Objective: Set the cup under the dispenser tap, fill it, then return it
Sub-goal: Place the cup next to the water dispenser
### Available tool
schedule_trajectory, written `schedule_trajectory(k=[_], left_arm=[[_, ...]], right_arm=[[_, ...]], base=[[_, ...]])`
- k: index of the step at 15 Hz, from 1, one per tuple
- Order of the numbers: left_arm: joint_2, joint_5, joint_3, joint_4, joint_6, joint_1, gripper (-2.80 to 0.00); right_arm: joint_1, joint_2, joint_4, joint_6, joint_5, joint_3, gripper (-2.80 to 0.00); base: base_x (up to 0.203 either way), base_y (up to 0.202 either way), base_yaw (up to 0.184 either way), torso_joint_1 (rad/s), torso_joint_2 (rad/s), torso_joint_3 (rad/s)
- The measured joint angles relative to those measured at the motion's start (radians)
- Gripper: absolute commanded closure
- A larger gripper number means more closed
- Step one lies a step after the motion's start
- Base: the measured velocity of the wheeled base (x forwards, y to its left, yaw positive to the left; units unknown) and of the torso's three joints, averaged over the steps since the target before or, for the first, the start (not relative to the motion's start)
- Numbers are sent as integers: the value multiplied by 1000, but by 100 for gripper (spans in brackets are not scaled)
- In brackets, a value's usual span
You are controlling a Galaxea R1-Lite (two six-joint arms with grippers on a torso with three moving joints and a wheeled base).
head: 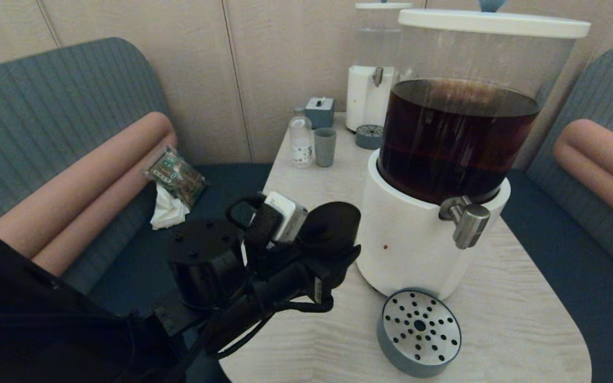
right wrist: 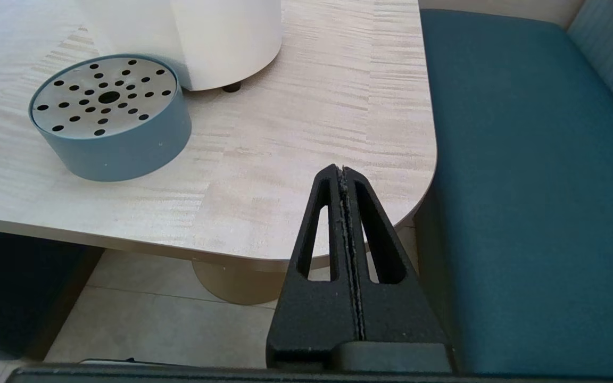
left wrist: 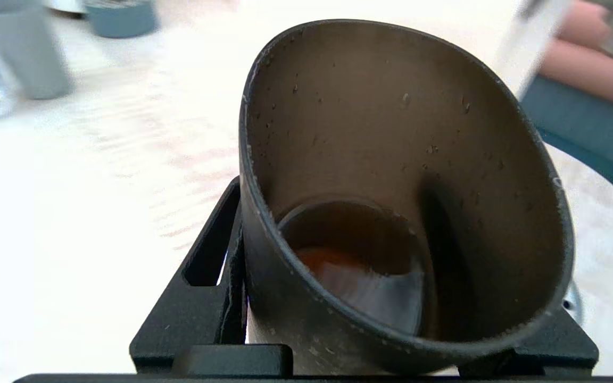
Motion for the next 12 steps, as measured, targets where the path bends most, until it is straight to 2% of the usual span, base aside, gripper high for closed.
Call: schedule_trajectory(k=[7,12], left_arm=[[-51,-6,11,1,-9,102,0],[-65,-36,4,4,-11,160,0]], right_arm=[[0,0,0,0,0,0,0],[0,0,0,0,0,0,0]], base=[[0,0,0,0,0,0],[0,0,0,0,0,0]])
